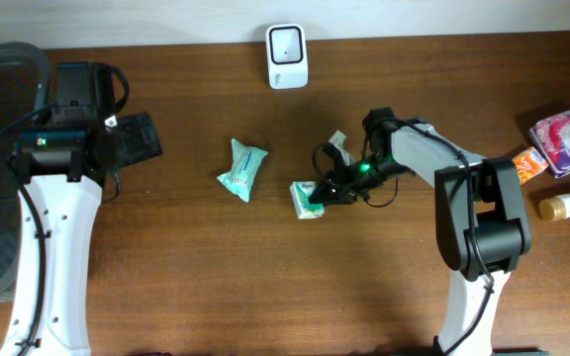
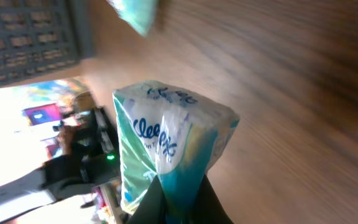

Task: Scan the item barcode
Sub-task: 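Reach the right gripper to the light-blue Kleenex packet and grasp it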

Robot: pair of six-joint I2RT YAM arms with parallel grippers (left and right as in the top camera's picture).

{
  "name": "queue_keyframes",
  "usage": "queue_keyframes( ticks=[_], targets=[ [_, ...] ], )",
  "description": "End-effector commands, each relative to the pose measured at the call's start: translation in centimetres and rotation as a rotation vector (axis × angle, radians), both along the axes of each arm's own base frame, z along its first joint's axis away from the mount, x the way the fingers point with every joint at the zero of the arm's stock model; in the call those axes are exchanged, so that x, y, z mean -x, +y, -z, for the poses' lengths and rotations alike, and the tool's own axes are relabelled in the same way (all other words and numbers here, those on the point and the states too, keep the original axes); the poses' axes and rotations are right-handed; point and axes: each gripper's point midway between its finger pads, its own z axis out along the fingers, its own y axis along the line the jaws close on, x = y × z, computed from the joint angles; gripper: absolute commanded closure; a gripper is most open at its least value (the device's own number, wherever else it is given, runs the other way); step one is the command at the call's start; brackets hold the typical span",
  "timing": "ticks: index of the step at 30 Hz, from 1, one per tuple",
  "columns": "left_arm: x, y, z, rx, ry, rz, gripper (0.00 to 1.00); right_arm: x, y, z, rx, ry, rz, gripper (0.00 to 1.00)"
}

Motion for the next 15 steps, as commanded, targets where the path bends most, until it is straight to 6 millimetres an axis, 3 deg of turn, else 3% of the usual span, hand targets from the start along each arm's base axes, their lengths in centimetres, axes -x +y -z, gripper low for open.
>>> queue_keyframes(
  ticks=[1, 3, 5, 7, 8, 9, 11, 13, 15],
  targets=[
    [0.0, 0.4, -0.3, -0.012, -0.003, 0.000, 0.01, -0.4, -4.9, 2.7, 0.212, 0.034, 0.054, 0.88],
    [0.0, 0.4, -0.3, -0.012, -0.003, 0.000, 0.01, -1.4, -8.2, 2.2, 0.283, 0.061, 0.116, 0.67],
    [0.0, 0.4, -0.3, -0.012, -0.003, 0.000, 0.01, -2.9, -11.3, 0.0, 0.355, 0.045, 0.164, 0.54],
    [0.0, 0.4, -0.3, -0.012, -0.003, 0.000, 0.01, -4.0, -12.1, -3.3, 0.397, -0.020, 0.172, 0.51],
    [0.0, 0.4, -0.3, -0.012, -0.003, -0.001, 0.01, -3.9, -11.0, -5.1, 0.422, -0.068, 0.137, 0.51],
    [0.0, 0.4, -0.3, -0.012, -0.003, 0.000, 0.01, -3.5, -10.2, -5.5, 0.463, -0.101, 0.098, 0.51],
    [0.0, 0.4, -0.3, -0.012, -0.003, 0.000, 0.01, -2.2, -8.1, -4.4, 0.636, -0.143, -0.004, 0.51],
    [0.0, 0.4, -0.3, -0.012, -0.003, -0.001, 0.01, -1.9, -6.9, -2.1, 0.980, -0.232, 0.009, 0.51],
    [0.0, 0.4, -0.3, -0.012, -0.003, 0.000, 0.01, -1.6, -4.9, -2.1, 1.122, -0.351, 0.005, 0.51]
  ],
)
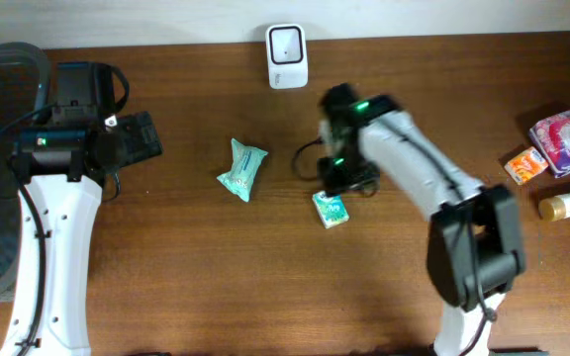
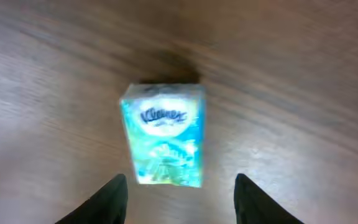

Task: Scan the item barcode
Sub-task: 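Reach the right gripper to the light-blue Kleenex packet and grasp it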

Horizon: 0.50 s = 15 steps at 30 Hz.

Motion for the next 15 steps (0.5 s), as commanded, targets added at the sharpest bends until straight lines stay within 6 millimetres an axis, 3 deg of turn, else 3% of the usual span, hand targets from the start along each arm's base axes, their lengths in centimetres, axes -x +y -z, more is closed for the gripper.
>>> queue_keyframes(
  ticks=[1, 3, 5, 7, 9, 13, 14, 15],
  targets=[
    [0.0, 0.4, -0.3, -0.012, -0.003, -0.001, 0.01, 0.1, 2.0, -0.2, 0.234, -0.182, -0.032, 0.50],
    [0.0, 0.4, -0.3, -0.012, -0.003, -0.001, 0.01, 0.6, 3.3, -0.3, 0.271, -0.229, -0.036, 0.50],
    [0.0, 0.4, -0.3, -0.012, -0.003, 0.000, 0.01, 1.2, 4.5, 1.1, 0.257, -0.252, -0.061, 0.50],
    [0.0, 0.4, -0.3, -0.012, -0.003, 0.000, 0.01, 2.0, 4.2, 3.8, 0.259, -0.251, -0.069, 0.51],
    [0.0, 0.4, -0.3, -0.012, -0.003, 0.000, 0.01, 2.4, 3.8, 4.7, 0.264, -0.245, -0.071, 0.55],
    [0.0, 0.4, -0.3, -0.012, -0.003, 0.000, 0.01, 2.2, 3.4, 5.6, 0.273, -0.270, -0.066, 0.82],
    [0.0, 0.4, -0.3, -0.012, -0.003, 0.000, 0.01, 2.2, 3.4, 5.6, 0.273, -0.269, -0.066, 0.95],
    [0.0, 0.4, -0.3, -0.012, -0.003, 0.000, 0.01, 2.3, 3.4, 5.6, 0.274, -0.266, -0.066, 0.96]
  ],
)
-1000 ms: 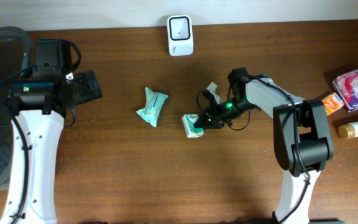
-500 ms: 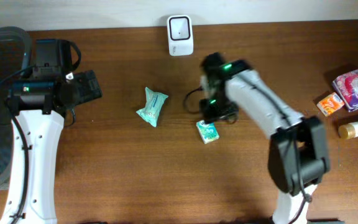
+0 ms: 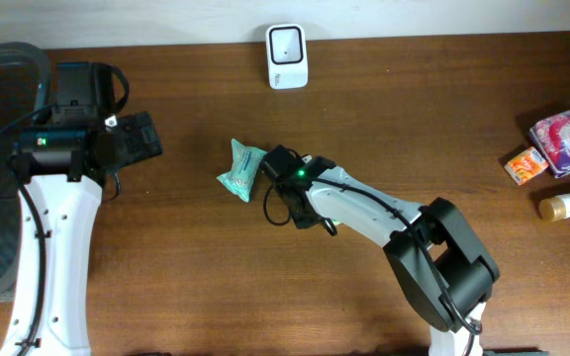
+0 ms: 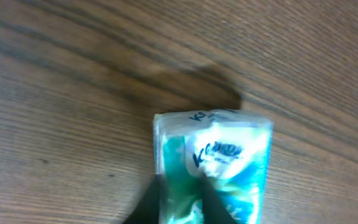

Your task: Scan the item barcode

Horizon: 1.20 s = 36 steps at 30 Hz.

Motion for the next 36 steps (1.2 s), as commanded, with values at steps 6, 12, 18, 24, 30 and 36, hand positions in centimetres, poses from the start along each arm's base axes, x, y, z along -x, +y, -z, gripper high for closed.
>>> queue_keyframes(
  ticks=[6, 12, 18, 24, 30, 36],
  targets=[
    [0.0, 0.4, -0.3, -0.012, -0.003, 0.000, 0.01, -1.9, 1.4, -4.3, -0.338, 0.186, 0.003, 0.96],
    [0.0, 0.4, -0.3, -0.012, -0.003, 0.000, 0.01, -3.5, -0.9, -8.1, -0.980, 0.358, 0.050, 0.96],
    [0.0, 0.4, -0.3, -0.012, -0.003, 0.000, 0.01, -2.3, -3.7, -5.5, -0.939, 0.392, 0.126, 0.87],
    [0.0, 0.4, -0.3, -0.012, -0.003, 0.000, 0.01, -5.0, -0.7, -4.8, -0.378, 0.120, 0.034, 0.60],
    [0.0, 0.4, -0.3, -0.012, -0.003, 0.000, 0.01, -5.8, 2.5, -4.0, -0.068, -0.173, 0.038, 0.51],
    [0.0, 0.4, -0.3, -0.012, -0.003, 0.000, 0.01, -5.3, 1.6, 1.1, 0.046, -0.108, 0.030, 0.56]
  ],
)
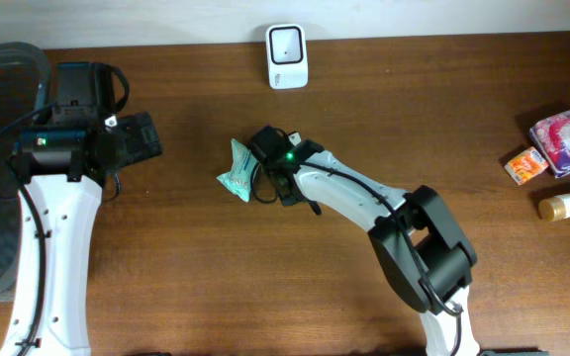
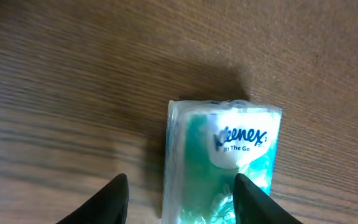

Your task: Scan the item barcode

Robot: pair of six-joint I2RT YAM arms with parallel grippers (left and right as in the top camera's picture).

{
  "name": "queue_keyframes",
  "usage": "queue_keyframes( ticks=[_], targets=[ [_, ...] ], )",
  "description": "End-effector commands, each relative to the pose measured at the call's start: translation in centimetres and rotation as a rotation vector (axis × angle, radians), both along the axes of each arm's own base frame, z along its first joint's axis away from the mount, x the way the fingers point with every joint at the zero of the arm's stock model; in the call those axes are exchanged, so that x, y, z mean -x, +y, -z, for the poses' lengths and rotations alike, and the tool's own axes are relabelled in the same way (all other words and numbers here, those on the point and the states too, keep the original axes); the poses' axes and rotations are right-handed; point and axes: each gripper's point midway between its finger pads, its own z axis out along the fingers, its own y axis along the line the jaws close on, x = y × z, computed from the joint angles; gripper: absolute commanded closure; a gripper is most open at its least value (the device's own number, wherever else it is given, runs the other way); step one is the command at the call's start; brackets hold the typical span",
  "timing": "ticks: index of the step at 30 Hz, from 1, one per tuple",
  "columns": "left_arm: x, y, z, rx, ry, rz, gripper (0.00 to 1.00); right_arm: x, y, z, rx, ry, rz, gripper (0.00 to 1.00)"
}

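A teal Kleenex tissue pack (image 2: 219, 162) lies flat on the wooden table, logo up. My right gripper (image 2: 179, 190) hovers just above it, open, one finger (image 2: 114, 199) to its left and the other over its right edge. In the overhead view the right gripper (image 1: 268, 173) covers that pack. The white barcode scanner (image 1: 287, 43) stands at the table's back edge. My left gripper (image 1: 137, 138) hangs far off at the left; its jaws are too small to read.
A second, crumpled teal pack (image 1: 239, 170) lies right beside the right gripper on its left. A pink packet (image 1: 565, 136), a small orange box (image 1: 528, 164) and a tube (image 1: 568, 205) sit at the far right. A dark mesh basket is at the left edge.
The right gripper was shut on the Kleenex pack; now its fingers stand open with the pack lying on the table between them. The gripper has shifted slightly left and back, up against the crumpled pack.
First the right gripper held the Kleenex pack at mid-table, right of centre. Then it was open above the pack lying below the scanner. After that it was shut on the pack further left, and now it is open over it beside the crumpled pack.
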Motion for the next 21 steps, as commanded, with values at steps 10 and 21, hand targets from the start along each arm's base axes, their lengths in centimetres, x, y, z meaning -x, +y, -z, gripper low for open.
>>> queue_keyframes(
  ticks=[10, 21],
  targets=[
    [0.0, 0.4, -0.3, -0.012, -0.004, 0.000, 0.01, 1.1, 3.5, -8.2, -0.865, 0.390, -0.111, 0.96],
    [0.0, 0.4, -0.3, -0.012, -0.004, 0.000, 0.01, 2.2, -14.7, -0.2, -0.807, 0.478, 0.429, 0.66]
  ],
)
